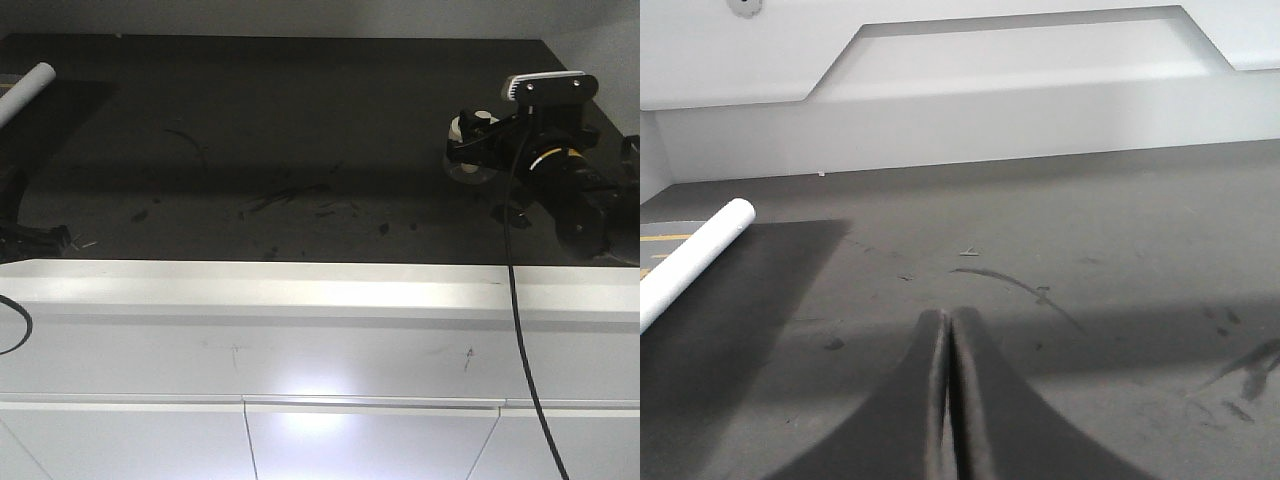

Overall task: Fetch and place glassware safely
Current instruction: 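Reach the right gripper over the white-lidded glass jar, then close the right gripper on the jar's white lid knob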

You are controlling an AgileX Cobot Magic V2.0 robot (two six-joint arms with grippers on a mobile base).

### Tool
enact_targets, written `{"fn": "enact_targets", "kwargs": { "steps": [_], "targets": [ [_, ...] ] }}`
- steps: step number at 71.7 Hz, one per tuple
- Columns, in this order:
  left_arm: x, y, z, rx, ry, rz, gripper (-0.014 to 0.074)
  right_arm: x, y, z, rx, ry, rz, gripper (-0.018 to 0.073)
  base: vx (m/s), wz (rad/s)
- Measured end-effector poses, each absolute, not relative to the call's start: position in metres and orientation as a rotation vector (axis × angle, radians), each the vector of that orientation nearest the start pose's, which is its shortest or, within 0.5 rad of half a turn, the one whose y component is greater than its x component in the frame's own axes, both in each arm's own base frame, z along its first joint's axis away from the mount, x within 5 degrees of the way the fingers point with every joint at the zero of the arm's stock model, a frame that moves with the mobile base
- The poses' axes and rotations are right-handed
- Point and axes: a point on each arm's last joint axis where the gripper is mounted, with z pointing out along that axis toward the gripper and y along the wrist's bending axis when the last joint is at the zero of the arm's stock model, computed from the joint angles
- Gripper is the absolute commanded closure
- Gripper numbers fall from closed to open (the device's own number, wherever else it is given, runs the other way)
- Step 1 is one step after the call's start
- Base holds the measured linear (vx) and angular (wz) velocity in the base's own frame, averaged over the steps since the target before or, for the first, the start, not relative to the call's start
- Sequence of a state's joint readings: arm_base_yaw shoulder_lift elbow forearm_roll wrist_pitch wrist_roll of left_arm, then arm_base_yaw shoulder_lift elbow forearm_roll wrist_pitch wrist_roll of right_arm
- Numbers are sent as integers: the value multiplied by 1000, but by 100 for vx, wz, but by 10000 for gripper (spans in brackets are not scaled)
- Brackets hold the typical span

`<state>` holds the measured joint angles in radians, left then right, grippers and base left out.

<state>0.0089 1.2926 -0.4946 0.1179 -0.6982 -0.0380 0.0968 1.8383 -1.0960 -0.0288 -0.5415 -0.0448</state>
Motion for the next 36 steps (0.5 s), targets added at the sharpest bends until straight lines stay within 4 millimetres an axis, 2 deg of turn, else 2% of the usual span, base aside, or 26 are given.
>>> {"fn": "enact_targets", "kwargs": {
  "steps": [14,36],
  "targets": [
    [255,-5,257,94,1584,-12,603,438,43,234,-131,1675,33,5,0,0],
    [255,-5,257,94,1579,-13,603,465,43,221,-113,1693,17,6,0,0]
  ]
}}
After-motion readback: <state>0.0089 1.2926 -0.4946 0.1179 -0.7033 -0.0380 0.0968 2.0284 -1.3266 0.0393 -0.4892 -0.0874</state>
